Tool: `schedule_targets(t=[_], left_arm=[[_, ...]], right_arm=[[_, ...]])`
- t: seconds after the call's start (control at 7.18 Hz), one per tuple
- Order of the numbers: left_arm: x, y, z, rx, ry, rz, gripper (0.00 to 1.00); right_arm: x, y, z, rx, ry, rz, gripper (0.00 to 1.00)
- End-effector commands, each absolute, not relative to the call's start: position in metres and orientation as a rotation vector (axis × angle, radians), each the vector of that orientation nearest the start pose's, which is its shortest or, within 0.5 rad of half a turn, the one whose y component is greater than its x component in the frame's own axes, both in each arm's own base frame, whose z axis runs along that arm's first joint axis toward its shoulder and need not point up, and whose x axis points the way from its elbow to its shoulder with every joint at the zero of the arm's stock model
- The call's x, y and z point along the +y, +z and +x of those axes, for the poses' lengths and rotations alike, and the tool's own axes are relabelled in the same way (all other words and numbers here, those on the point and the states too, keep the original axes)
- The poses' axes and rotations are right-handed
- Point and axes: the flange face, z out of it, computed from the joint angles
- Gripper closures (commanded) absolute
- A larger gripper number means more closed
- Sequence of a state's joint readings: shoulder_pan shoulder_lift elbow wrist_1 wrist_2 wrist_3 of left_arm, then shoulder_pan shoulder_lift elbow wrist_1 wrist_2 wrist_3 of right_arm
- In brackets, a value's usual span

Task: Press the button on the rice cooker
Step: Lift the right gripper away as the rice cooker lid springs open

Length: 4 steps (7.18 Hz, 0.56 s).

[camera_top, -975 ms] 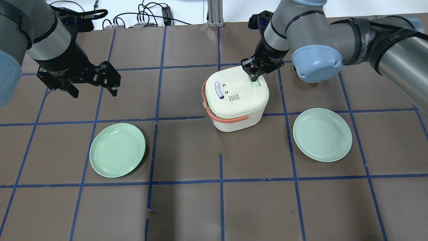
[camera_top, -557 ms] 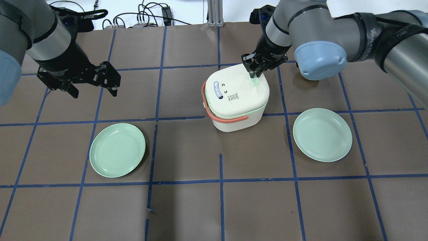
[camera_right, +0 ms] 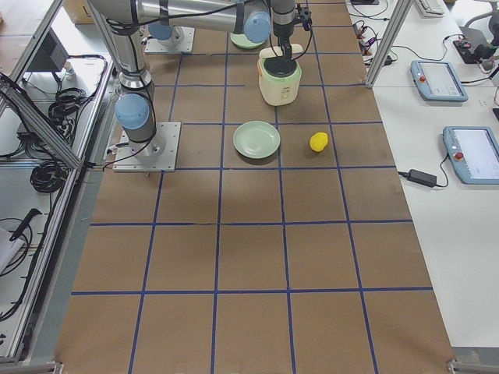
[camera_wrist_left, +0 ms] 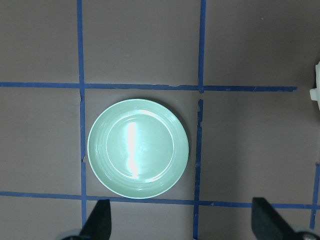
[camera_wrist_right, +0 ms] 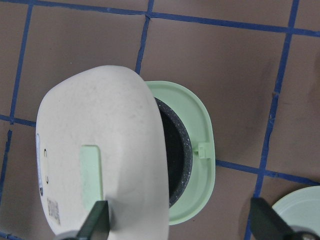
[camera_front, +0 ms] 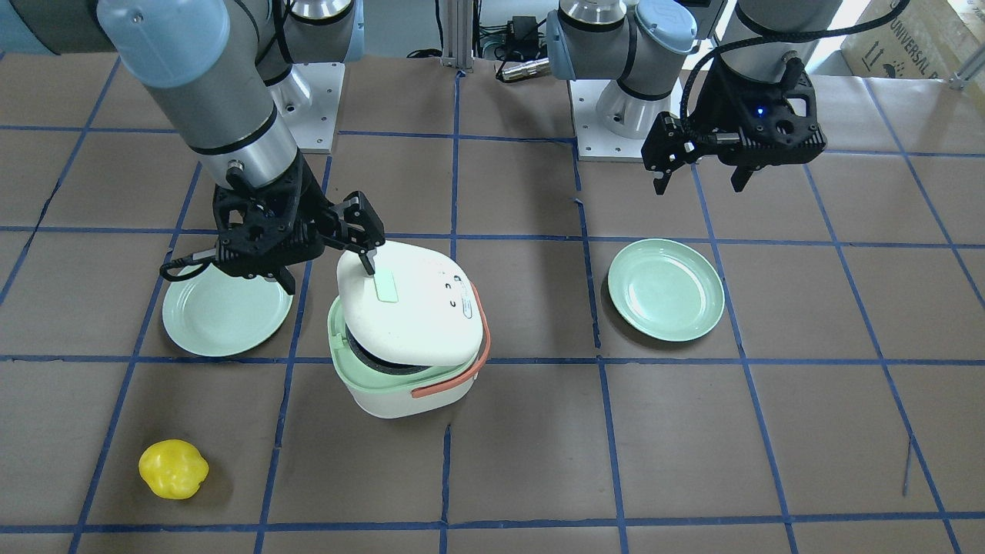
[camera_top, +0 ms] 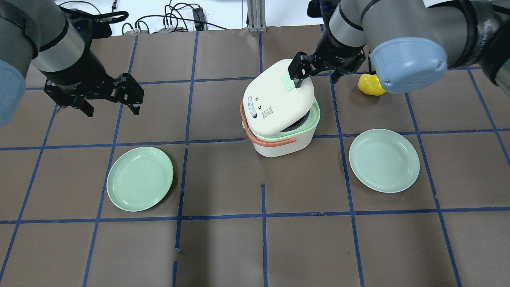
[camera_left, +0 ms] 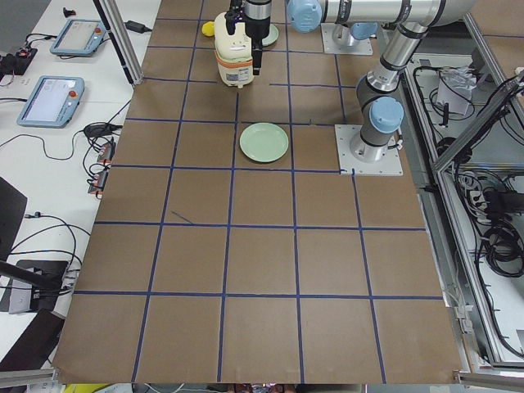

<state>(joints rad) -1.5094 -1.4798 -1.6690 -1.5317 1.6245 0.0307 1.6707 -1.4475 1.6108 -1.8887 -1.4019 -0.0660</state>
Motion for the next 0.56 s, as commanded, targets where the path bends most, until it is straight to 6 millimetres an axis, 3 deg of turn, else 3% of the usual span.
schedule_targets(t=[0.0,0.14,0.42], left_arm=[[-0.464,0.487,-0.1,3.086,-0.046,-0.049,0.0],[-0.463,0.486,-0.1,3.086,-0.044,-0.049,0.0],[-0.464,0.487,-0.1,3.086,-0.046,-0.049,0.0]], right_arm=[[-0.52,0.47,0.168,2.99,-0.251,-0.176,0.0],[-0.515,0.482,0.14,3.005,-0.241,-0.095,0.0],[-0.503,0.498,0.118,3.055,-0.272,-0.044,0.0]])
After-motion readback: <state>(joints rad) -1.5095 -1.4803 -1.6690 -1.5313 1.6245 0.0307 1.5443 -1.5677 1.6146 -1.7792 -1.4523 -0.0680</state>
